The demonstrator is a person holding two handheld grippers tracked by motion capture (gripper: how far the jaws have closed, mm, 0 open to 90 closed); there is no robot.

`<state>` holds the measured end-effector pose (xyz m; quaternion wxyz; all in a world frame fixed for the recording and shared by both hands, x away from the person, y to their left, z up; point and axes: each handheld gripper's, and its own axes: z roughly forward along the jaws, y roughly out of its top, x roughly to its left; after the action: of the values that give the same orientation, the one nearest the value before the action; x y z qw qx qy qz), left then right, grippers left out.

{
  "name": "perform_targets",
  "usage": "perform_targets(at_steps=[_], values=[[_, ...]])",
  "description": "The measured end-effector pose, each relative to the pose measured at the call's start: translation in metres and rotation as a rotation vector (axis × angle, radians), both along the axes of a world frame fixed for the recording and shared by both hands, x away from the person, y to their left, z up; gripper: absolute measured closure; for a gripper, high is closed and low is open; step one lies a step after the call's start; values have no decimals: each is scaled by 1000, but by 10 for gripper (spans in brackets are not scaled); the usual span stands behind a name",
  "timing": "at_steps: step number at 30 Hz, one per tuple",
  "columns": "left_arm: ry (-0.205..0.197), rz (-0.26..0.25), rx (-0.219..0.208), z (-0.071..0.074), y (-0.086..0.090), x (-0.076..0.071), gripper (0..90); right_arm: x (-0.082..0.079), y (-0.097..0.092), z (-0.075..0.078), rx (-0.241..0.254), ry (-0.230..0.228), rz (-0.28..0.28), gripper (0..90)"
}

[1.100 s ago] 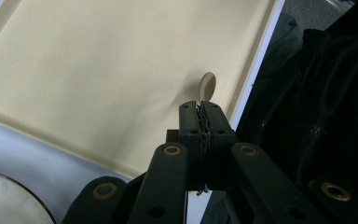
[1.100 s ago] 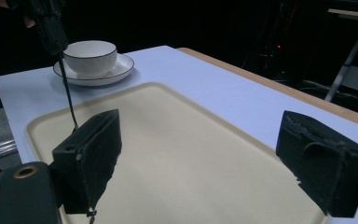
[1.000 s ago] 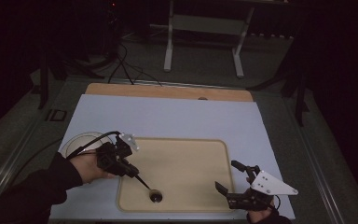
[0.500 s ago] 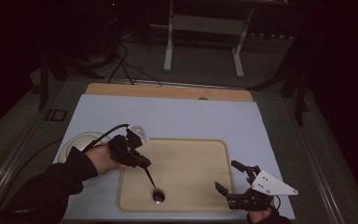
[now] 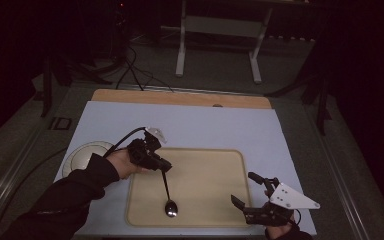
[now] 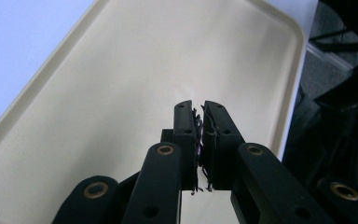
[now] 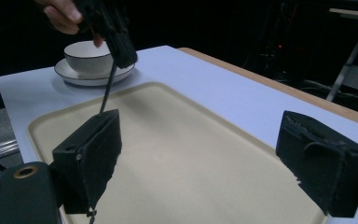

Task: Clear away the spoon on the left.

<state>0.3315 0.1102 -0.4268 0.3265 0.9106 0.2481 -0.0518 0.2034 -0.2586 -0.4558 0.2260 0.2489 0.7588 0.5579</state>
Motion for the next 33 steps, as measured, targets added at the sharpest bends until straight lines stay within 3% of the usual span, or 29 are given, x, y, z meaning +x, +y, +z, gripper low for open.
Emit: perform_targets(at_steps=[12,16,21,33], values=[[25,66,-50,-24,-7,20,814,0,0,0,1,3,2,143],[16,99,-48,-32,-11,24,813,0,0,0,1,2,3,143],[-2,148,-76,-40,-11,28,798,0,0,0,0,-2,0,143],[18,199,-75,-63,-18,40,800,0,0,0,1,1,1,143]])
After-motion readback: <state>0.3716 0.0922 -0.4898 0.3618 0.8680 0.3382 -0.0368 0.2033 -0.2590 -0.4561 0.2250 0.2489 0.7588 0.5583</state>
